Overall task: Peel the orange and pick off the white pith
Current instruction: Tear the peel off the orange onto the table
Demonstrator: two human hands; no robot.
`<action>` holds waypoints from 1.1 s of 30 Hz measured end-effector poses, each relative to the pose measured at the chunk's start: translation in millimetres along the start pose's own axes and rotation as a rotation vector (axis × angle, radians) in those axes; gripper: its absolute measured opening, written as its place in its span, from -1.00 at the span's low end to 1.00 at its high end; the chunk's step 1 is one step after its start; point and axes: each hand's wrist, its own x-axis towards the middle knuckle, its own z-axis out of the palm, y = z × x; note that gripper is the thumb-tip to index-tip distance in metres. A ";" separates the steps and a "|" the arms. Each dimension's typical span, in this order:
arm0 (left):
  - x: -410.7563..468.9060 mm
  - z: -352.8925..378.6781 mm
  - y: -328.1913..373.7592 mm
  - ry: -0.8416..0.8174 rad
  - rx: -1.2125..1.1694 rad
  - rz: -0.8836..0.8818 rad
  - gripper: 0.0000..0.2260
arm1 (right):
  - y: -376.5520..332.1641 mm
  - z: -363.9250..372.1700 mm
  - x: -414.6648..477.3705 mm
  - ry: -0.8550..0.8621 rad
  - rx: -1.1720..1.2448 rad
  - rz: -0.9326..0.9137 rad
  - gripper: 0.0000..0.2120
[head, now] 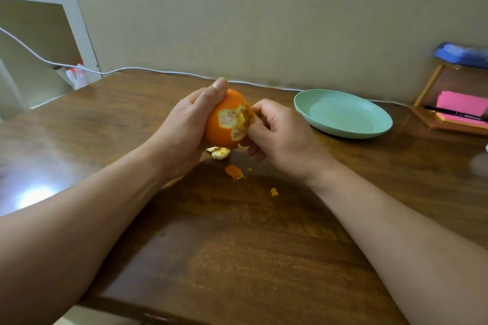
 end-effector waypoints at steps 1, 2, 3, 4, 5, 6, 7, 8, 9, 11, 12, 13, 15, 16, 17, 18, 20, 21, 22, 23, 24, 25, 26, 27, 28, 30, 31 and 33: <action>0.7 -0.2 -0.7 0.018 0.001 0.015 -0.57 | 0.3 3.0 0.7 -0.004 0.052 0.048 -0.81; 2.1 -1.0 -1.8 0.037 0.014 0.034 -0.59 | 1.1 6.4 2.0 -0.010 0.122 0.115 -0.80; 3.2 -1.8 -2.8 0.057 0.038 0.052 -0.60 | 1.8 9.3 3.7 -0.023 0.197 0.188 -0.79; 4.1 -3.1 -3.7 0.073 0.069 0.068 -0.60 | 2.4 11.5 5.5 -0.041 0.275 0.249 -0.78; 4.9 -4.7 -4.8 0.079 0.102 0.080 -0.58 | 3.5 12.7 7.0 -0.060 0.355 0.289 -0.77; 5.9 -6.3 -5.8 0.077 0.130 0.087 -0.55 | 4.1 12.5 7.8 -0.077 0.428 0.308 -0.76; 6.3 -7.3 -6.4 0.072 0.153 0.090 -0.53 | 4.6 11.4 7.7 -0.090 0.483 0.313 -0.76; 6.5 -8.3 -6.7 0.066 0.168 0.093 -0.52 | 4.8 10.1 7.0 -0.097 0.521 0.312 -0.77; 6.1 -8.3 -6.8 0.058 0.177 0.098 -0.52 | 5.1 9.6 6.3 -0.098 0.541 0.308 -0.78; 5.9 -8.0 -7.5 0.053 0.182 0.105 -0.53 | 5.1 9.7 5.1 -0.076 0.538 0.287 -0.81; 5.8 -7.8 -7.9 0.054 0.179 0.110 -0.53 | 5.4 10.9 5.5 -0.051 0.525 0.271 -0.82; 5.9 -7.9 -8.3 0.056 0.175 0.112 -0.53 | 5.3 12.2 6.0 -0.023 0.511 0.254 -0.83; 6.6 -7.6 -9.3 0.062 0.165 0.102 -0.53 | 4.8 14.7 6.7 0.022 0.480 0.224 -0.85; 7.2 -7.3 -9.8 0.066 0.151 0.094 -0.53 | 4.6 15.5 6.9 0.031 0.468 0.215 -0.85; 7.7 -6.8 -10.2 0.069 0.129 0.088 -0.55 | 4.7 15.8 7.2 0.033 0.462 0.210 -0.86; 8.1 -6.3 -10.1 0.074 0.103 0.084 -0.59 | 4.8 15.6 7.4 0.030 0.458 0.205 -0.86; 8.2 -5.5 -8.7 0.080 0.051 0.064 -0.61 | 5.7 13.7 7.6 0.022 0.412 0.190 -0.87; 8.2 -5.4 -7.7 0.076 0.022 0.048 -0.59 | 5.9 11.9 7.6 0.018 0.363 0.175 -0.88; 8.1 -5.5 -6.4 0.067 -0.008 0.028 -0.56 | 6.2 9.7 7.3 0.009 0.305 0.154 -0.88; 7.7 -5.8 -5.3 0.057 -0.027 0.008 -0.53 | 6.0 7.7 6.6 -0.003 0.248 0.132 -0.88; 7.3 -5.9 -4.4 0.051 -0.037 -0.010 -0.51 | 5.8 6.4 5.9 -0.015 0.196 0.113 -0.86; 7.0 -5.7 -3.7 0.046 -0.040 -0.025 -0.49 | 4.9 5.0 5.0 -0.026 0.153 0.098 -0.84; 6.7 -5.6 -3.2 0.040 -0.043 -0.037 -0.45 | 3.9 3.4 4.0 -0.035 0.117 0.084 -0.82; 6.2 -5.0 -2.7 0.033 -0.043 -0.047 -0.40 | 2.7 1.6 3.0 -0.047 0.086 0.072 -0.79; 5.9 -4.8 -2.4 0.027 -0.042 -0.054 -0.34 | 2.0 -0.7 2.3 -0.060 0.054 0.061 -0.76; 5.3 -4.0 -1.7 0.012 -0.032 -0.058 -0.26 | 1.0 -4.4 1.3 -0.088 0.005 0.052 -0.74; 4.9 -3.3 -1.3 0.007 -0.024 -0.055 -0.25 | 0.7 -4.9 0.9 -0.093 -0.001 0.056 -0.74; 3.9 -0.9 -1.2 0.008 -0.004 -0.044 -0.27 | 1.8 -3.3 1.1 -0.079 0.027 0.071 -0.76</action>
